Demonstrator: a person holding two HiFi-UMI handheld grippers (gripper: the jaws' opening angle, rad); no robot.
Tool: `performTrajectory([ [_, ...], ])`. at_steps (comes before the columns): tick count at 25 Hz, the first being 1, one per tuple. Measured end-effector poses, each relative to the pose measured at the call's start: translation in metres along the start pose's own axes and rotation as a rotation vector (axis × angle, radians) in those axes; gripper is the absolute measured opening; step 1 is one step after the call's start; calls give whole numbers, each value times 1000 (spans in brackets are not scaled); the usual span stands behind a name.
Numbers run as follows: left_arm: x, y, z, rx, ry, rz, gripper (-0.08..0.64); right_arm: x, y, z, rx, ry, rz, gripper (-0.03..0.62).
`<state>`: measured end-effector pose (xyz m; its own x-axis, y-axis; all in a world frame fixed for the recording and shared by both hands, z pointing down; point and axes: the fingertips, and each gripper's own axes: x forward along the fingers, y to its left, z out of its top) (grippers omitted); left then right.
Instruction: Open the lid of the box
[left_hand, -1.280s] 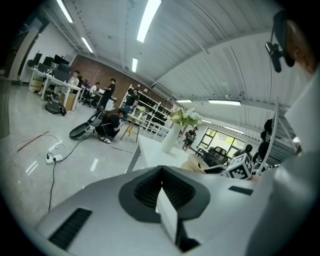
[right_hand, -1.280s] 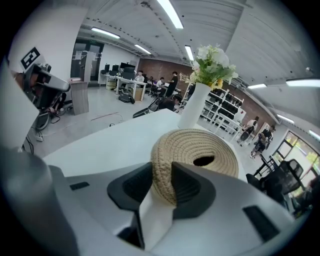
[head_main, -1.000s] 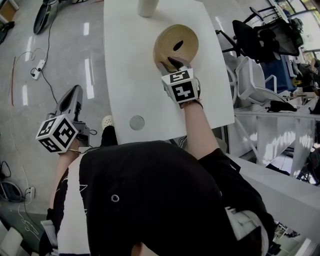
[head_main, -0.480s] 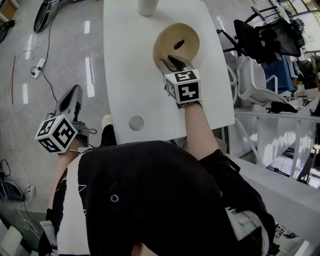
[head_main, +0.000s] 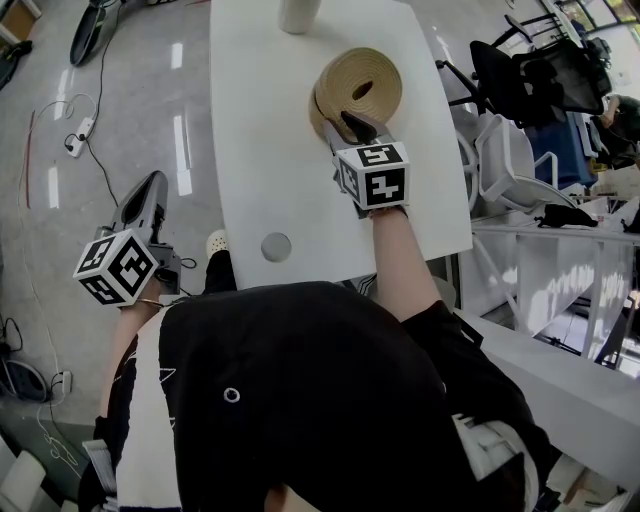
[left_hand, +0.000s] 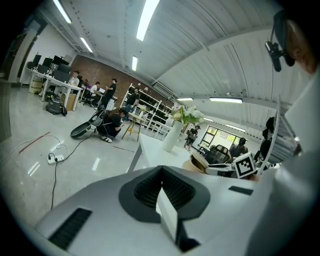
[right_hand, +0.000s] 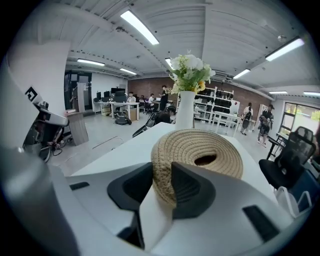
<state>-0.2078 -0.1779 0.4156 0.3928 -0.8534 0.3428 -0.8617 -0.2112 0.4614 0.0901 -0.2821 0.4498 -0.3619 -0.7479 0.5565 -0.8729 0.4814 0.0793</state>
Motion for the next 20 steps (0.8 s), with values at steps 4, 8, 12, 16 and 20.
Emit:
performTrajectory([
  [4, -1, 1, -1, -3, 0, 0, 11, -1, 0, 1, 10, -4, -3, 118],
  [8, -1, 0, 0, -2, 0, -1, 11, -1, 0, 3, 18, -12, -5, 118],
  [12, -1, 0, -1, -4, 1, 1, 11, -2, -1, 3, 24, -17, -6, 118],
  [16, 0, 0, -2, -4, 3, 2, 11, -3, -1, 5, 34, -22, -1, 118],
  [20, 0, 1, -1, -2, 3, 3, 11, -3, -1, 7, 47, -33, 2, 118],
])
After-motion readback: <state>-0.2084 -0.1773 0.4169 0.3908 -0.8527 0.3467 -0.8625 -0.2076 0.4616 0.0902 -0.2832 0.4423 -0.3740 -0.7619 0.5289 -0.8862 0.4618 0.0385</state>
